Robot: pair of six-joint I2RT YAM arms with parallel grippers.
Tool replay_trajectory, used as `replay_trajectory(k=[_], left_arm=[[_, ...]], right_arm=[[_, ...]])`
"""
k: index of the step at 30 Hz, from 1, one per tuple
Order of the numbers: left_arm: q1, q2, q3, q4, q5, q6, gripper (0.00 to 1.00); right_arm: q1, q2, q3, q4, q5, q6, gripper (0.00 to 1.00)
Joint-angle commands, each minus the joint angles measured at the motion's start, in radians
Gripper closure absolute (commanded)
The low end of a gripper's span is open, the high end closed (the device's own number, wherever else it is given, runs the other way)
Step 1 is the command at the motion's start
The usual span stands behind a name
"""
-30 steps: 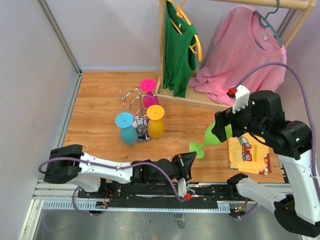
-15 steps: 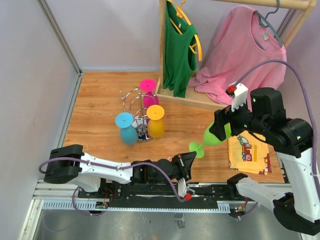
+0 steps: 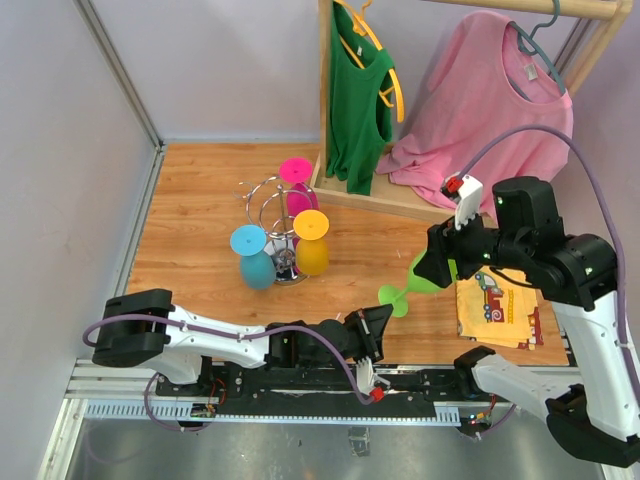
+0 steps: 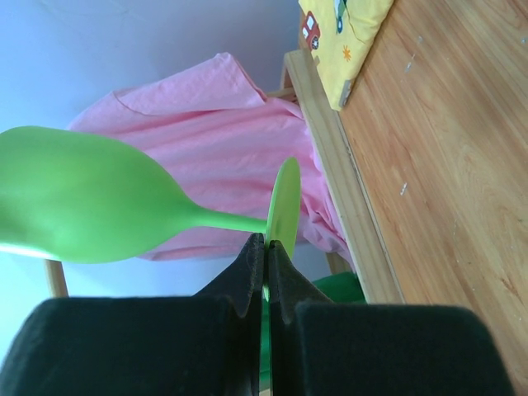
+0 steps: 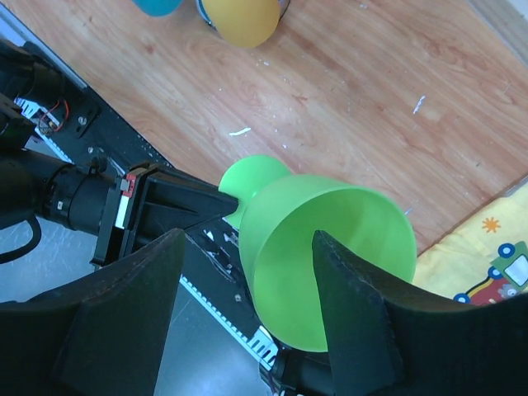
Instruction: Take the wine glass off the wine glass rack
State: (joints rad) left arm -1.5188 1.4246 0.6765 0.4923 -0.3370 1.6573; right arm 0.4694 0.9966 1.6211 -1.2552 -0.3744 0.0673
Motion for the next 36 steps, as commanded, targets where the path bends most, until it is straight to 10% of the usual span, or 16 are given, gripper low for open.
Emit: replay_trajectory(k=[1,4,11,15,19,21,29,36], left_arm=[[-0.003,0.015,0.022,0.069,-0.012,0.022,1.00],[-0.002,0.019,0.024,0.079,-0.015,0.030,1.00],[-0.003,0.019,0.025,0.103,-0.021,0.049,1.00],[-0.003,0.016,0.026,0.118,-0.034,0.059,0.91],[-0.002,-0.003,0.030,0.117,-0.050,0.053,0.23],[-0.002,-0.018,0.034,0.116,-0.053,0.048,0.11],[-0.002,-0.097,0.100,0.101,-0.062,0.013,0.03],[0.006,-0.130,0.457,-0.070,-0.142,-0.237,0.03]], right_arm=[[-0.015,-0.014,-0.042,-0.035,-0.038,0.003,0.37],[-0.011,-0.019,-0.077,-0.034,-0.039,0.000,0.45],[-0.009,-0.018,-0.114,-0.036,-0.043,-0.007,0.98],[-0.010,-0.027,-0.035,-0.036,0.053,0.004,0.99],[-0.011,0.009,0.141,-0.063,0.208,0.000,0.99],[-0.011,0.040,0.207,-0.062,0.298,-0.008,0.99],[-0.011,0.095,0.091,0.152,0.493,-0.019,0.99],[-0.013,0.141,-0.118,0.354,0.557,-0.023,0.99]])
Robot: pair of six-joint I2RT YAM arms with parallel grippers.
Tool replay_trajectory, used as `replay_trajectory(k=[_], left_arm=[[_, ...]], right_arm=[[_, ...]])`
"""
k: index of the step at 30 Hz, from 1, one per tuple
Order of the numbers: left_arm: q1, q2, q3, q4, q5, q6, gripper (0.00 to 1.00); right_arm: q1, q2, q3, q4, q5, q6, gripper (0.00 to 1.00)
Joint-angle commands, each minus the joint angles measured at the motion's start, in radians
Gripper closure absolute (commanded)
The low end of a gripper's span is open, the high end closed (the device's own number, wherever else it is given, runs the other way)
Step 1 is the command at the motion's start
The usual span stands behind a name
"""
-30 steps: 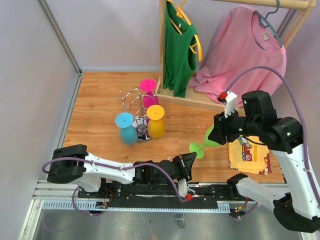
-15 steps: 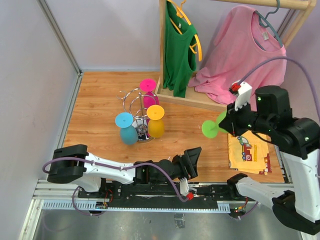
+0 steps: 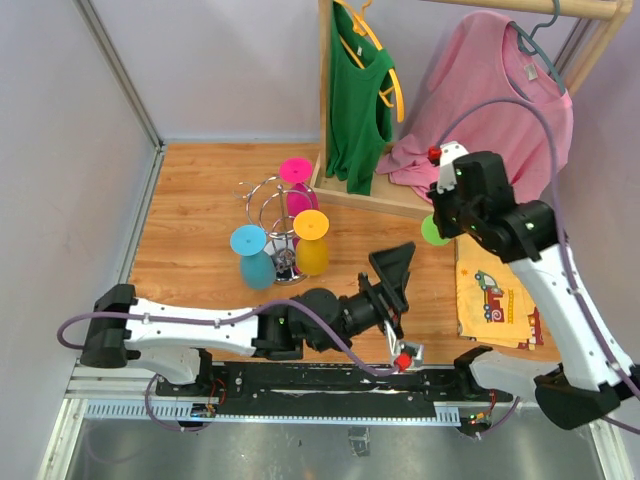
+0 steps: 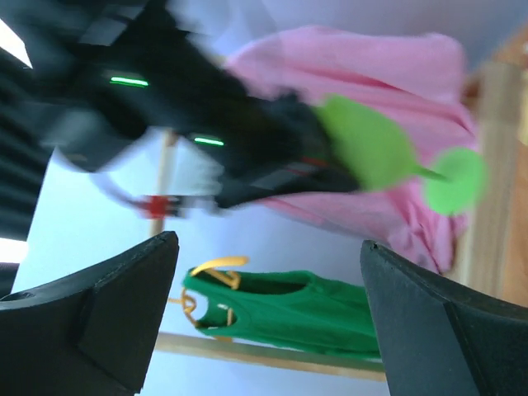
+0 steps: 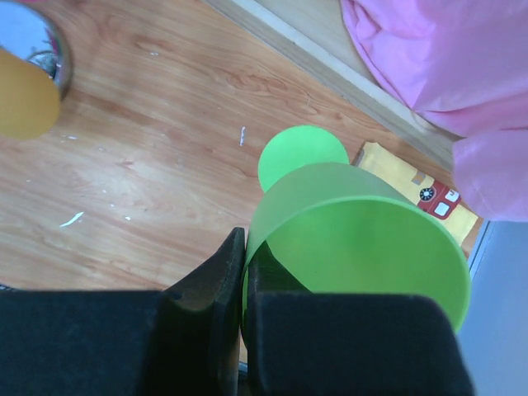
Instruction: Take the wine glass off the wine glass rack
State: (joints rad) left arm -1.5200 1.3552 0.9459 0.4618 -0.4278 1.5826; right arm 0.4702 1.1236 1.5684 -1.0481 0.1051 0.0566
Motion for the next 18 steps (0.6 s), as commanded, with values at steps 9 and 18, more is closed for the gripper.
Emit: replay_trajectory(k=[9,18], left_arm=[[0.099,-0.146,0.482,-0.060,-0.155,-0.346,0.04],[0.408,-0.261,0.554,-0.303,-0.228,-0.716,0.05]], right_arm=[[-0.020,0.070,-0.242,0.323,0.079,0.026,0.99],[-0.045,0.237,-0.280,0.401,0.039,0.057,0.99]])
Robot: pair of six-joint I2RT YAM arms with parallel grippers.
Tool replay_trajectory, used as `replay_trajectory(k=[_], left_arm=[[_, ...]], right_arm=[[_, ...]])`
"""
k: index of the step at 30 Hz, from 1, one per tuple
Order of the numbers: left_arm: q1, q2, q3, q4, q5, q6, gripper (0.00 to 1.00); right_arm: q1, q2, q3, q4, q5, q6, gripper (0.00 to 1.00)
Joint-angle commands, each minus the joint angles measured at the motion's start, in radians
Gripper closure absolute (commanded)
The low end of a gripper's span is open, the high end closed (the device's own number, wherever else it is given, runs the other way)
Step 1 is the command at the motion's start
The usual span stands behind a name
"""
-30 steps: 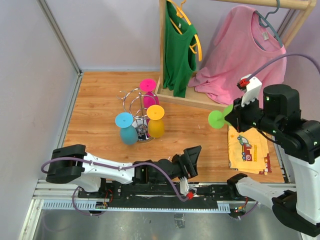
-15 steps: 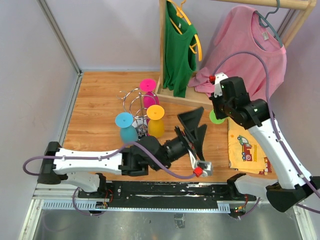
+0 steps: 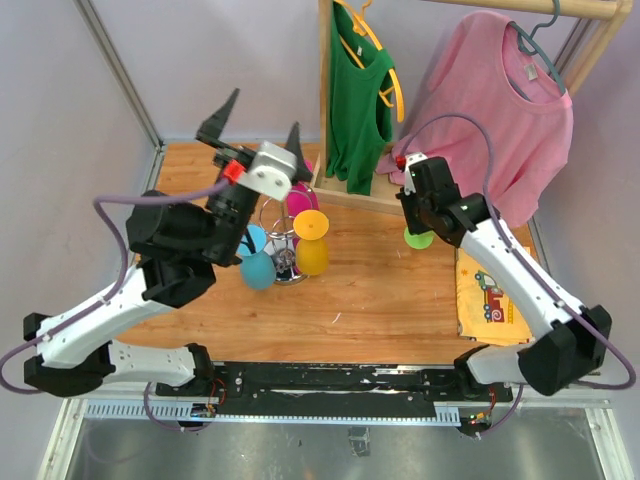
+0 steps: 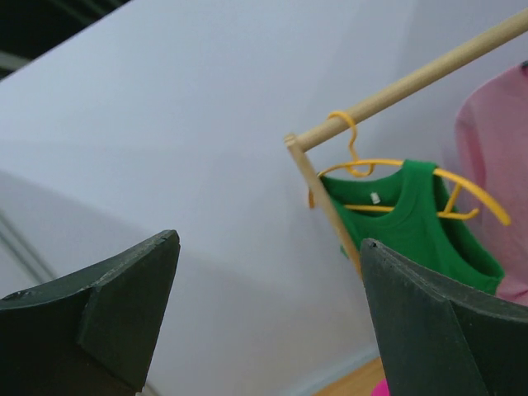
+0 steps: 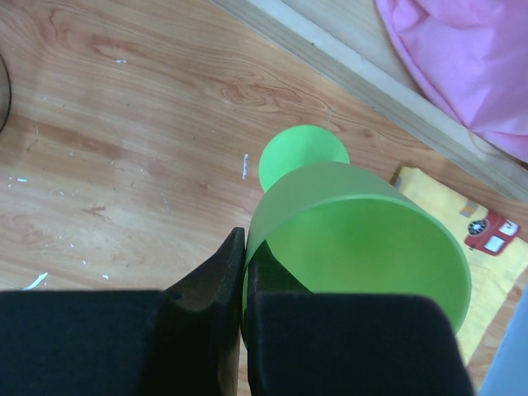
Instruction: Take the wine glass off the wine glass rack
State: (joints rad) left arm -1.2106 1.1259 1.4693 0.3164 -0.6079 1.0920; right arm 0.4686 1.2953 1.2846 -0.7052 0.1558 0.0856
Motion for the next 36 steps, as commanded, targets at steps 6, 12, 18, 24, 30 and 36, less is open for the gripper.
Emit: replay_trajectory(k=[6,12,18,24,30,36], left_arm=[[0.160,-0.094,-0.022,-0.229,-0.062,-0.316,0.05],[0.196,-0.121,-0.072,-0.258,-0.056,-0.361,0.05],[0.223,-0.126,-0.122,-0.272,-0.038,-0.407,0.06],[0.251,-0.109,-0.122,-0.290,-0.024,-0.462,0.07],[0.268,-0.110,-0.127,-0.314,-0.019,-0.501,0.07],[0.281,-0.112,-0.119,-0.348,-0.010,-0.522,0.07]], right_arm=[[-0.079,0.200,0.097,-0.023,-0.028,0.041,0.99],[-0.094,0.267,0.156,-0.117,-0.067,0.052,0.99],[-0.106,0.297,0.174,-0.169,-0.103,0.054,0.99],[-0.135,0.300,0.162,-0.185,-0.126,0.065,0.99],[-0.152,0.296,0.131,-0.156,-0.129,0.070,0.99],[-0.165,0.302,0.107,-0.106,-0.137,0.083,0.78]])
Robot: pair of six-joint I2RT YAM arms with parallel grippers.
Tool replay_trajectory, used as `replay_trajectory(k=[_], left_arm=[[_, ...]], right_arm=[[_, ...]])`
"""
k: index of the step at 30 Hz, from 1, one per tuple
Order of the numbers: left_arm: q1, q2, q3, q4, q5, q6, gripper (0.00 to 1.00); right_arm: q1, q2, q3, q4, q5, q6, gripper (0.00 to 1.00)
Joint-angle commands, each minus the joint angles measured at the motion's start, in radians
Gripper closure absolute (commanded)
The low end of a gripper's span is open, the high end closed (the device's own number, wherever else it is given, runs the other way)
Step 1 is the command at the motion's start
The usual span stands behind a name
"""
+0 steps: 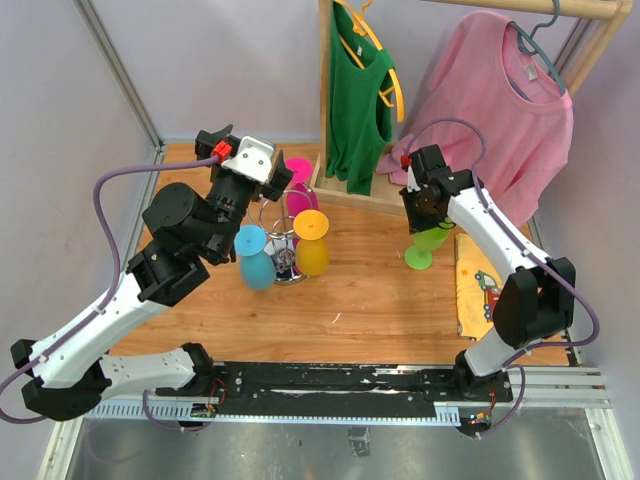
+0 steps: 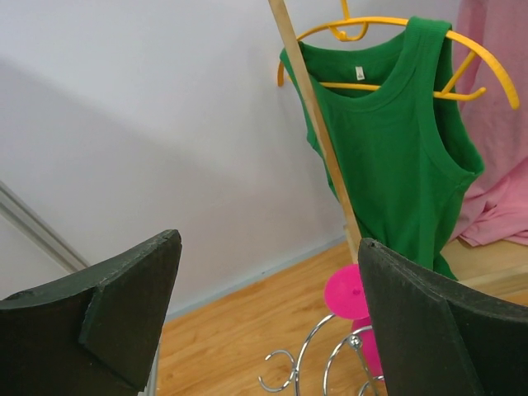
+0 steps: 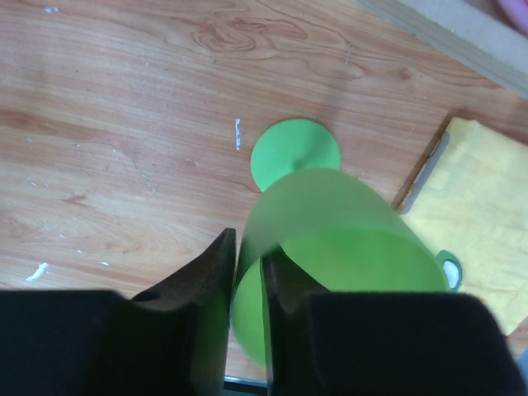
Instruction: Take the wine glass off the wine glass rack
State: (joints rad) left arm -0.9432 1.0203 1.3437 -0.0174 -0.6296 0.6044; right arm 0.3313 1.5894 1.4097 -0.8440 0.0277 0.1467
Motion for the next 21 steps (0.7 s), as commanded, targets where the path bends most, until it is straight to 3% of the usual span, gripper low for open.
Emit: replay_trajectory(k=[1,5,14,17,21], left_arm=[[0.015,-0.006,0.008,-0.020,0.013,-0.036,0.07],[0.024,-0.006,0.010,-0.035,0.015,-0.050,0.07],[0.079,-0.027,-0.004,-0.073,0.029,-0.109,0.07],[0.135,-0.028,0.001,-0.115,0.050,-0.174,0.07],[0.289,-0.040,-0.015,-0.211,0.136,-0.346,0.08]], right_arm=[[-0.029,0.006,-0.021,0.039,-0.009,0.024,0.69],[-0.029,-0.012,-0.021,0.042,-0.012,0.027,0.49],[-0.027,-0.209,0.038,-0.025,-0.052,0.004,0.19],[-0.027,-0.325,0.053,-0.040,-0.061,-0.016,0.07],[-0.028,-0.466,0.043,-0.030,-0.100,-0.008,0.03]])
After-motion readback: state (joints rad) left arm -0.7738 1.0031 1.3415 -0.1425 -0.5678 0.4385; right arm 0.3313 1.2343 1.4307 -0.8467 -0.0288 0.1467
